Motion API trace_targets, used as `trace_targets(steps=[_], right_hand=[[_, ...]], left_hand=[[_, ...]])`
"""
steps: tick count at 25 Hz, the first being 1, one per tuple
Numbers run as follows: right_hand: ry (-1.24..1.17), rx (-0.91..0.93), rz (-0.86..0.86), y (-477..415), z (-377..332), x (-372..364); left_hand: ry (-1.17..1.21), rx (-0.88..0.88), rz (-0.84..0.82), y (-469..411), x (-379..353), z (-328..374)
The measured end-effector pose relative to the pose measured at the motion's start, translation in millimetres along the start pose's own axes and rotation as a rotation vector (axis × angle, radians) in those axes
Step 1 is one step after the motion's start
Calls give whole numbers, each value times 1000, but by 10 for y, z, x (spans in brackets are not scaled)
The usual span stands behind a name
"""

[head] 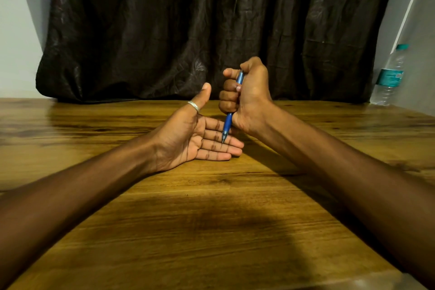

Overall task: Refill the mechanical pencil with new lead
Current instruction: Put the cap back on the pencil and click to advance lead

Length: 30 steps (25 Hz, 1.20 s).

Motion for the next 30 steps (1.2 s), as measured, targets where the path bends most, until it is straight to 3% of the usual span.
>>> trace_targets(steps=[30], right_hand=[[2, 4, 16, -3, -30, 24]], left_hand=[[-23, -12, -3, 14, -15, 7]])
Point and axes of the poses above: each hand's wrist, its own y-axis away from the middle knuckle, its own x-axis out of the back of the hand, z = x × y, the point moved 10 cm from there along -y, towards the middle knuckle, and after that the axes turned 9 degrees about -x, right-handed, at the moved point
